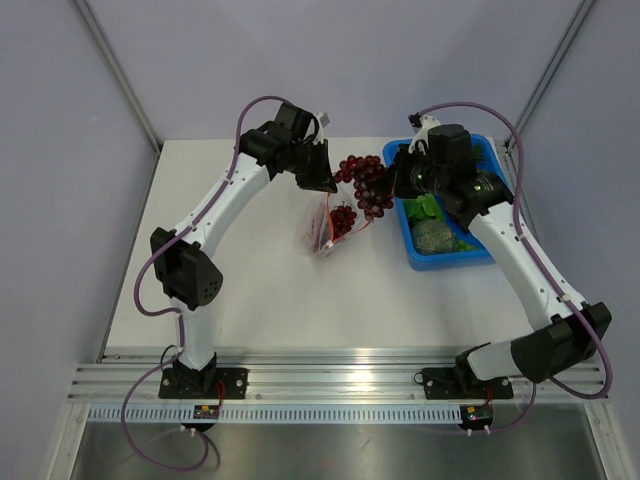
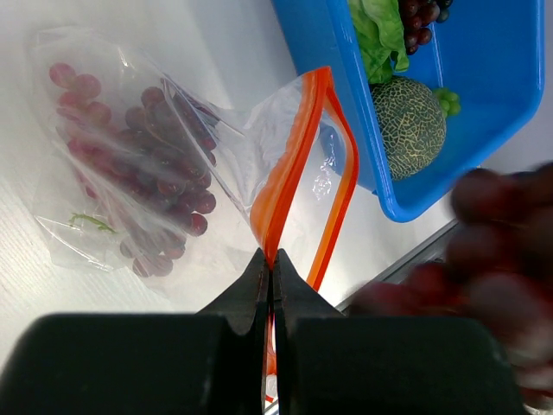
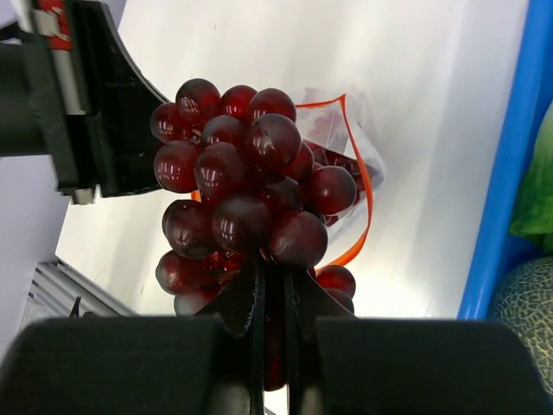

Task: Place the food in the zip-top bag and seal the zipper
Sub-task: Place the fake fruit in the zipper food storage bag.

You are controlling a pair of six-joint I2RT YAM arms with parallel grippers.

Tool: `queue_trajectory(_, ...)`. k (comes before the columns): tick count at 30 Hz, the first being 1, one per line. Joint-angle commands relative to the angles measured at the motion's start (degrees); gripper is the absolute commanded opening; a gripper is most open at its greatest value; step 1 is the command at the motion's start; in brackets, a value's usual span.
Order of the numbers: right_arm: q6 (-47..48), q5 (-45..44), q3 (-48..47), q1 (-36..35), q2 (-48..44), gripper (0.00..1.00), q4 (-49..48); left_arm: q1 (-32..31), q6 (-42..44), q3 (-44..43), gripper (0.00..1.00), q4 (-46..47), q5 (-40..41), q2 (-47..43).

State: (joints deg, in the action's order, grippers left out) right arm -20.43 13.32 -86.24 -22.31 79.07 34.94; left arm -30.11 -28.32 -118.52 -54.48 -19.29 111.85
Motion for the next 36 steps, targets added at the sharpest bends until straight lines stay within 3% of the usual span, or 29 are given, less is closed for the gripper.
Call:
queue_trajectory(1, -2.2, 1.9, -1.1, -1.5, 1.7, 0.0, -2.4, 0.1, 0.9, -2.9, 0.0, 1.3, -1.1, -2.8)
queue_trajectory(5, -5.5, 3.9, 1.7, -1.5, 3.8, 0.0, -6.9, 0.1, 0.9, -2.9, 0.0, 1.9, -2.1, -2.6)
queue_trajectory(20, -5.9, 3.6, 3.8, -1.6, 7.5, 0.0, -4.3, 1.2, 0.1, -3.3, 0.0, 4.0, -4.2, -2.1)
queue_trajectory(36, -5.5, 2.3, -4.6, -1.6, 13.7, 0.0, 5.5, 1.5, 2.1, -1.5, 0.0, 4.6, -4.8, -2.6)
